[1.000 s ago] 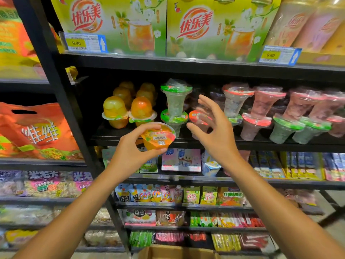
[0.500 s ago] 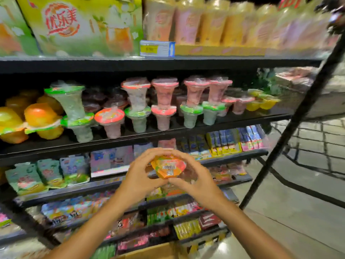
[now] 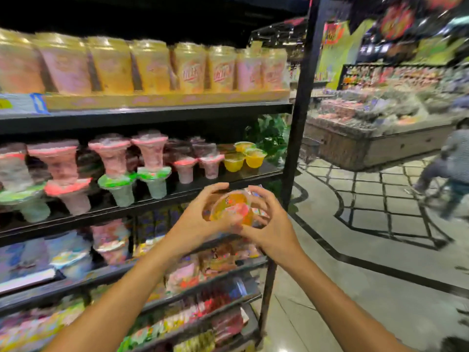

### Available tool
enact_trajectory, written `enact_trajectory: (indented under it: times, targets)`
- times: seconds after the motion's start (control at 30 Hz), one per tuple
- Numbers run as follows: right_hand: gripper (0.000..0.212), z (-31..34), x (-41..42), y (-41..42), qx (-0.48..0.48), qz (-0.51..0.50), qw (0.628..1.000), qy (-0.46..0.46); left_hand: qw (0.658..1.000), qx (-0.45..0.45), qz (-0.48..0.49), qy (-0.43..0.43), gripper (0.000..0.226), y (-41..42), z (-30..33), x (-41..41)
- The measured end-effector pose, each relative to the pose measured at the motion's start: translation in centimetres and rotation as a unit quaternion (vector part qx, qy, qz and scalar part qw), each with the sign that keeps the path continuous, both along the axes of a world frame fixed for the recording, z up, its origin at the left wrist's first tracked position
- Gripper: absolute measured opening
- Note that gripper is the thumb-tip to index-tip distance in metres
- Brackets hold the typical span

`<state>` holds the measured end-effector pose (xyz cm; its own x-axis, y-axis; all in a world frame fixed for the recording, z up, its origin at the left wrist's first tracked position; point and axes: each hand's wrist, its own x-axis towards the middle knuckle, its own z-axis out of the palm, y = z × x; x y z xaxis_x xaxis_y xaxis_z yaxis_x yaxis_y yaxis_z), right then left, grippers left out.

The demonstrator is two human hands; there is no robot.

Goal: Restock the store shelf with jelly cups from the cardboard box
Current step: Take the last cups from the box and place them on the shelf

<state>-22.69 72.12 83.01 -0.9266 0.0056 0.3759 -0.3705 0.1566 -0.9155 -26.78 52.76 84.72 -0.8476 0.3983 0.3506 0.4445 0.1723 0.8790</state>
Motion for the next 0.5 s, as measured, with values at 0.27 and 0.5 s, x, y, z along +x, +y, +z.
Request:
enact_trajectory:
  times: [0.27, 0.5]
  targets:
    - [0.065, -1.9, -6.3, 2.1, -0.068, 0.018, 0.997, -0.005, 0.998, 0.031, 0.038, -0.033, 0.068, 3.8, -0.3, -6.0]
    - [0.064, -1.1, -12.8, 1.7, -0.16, -0.023, 0.987, 0.01, 0.988, 0.146, 0.014, -0.054, 0.07, 5.6, 0.3, -11.9]
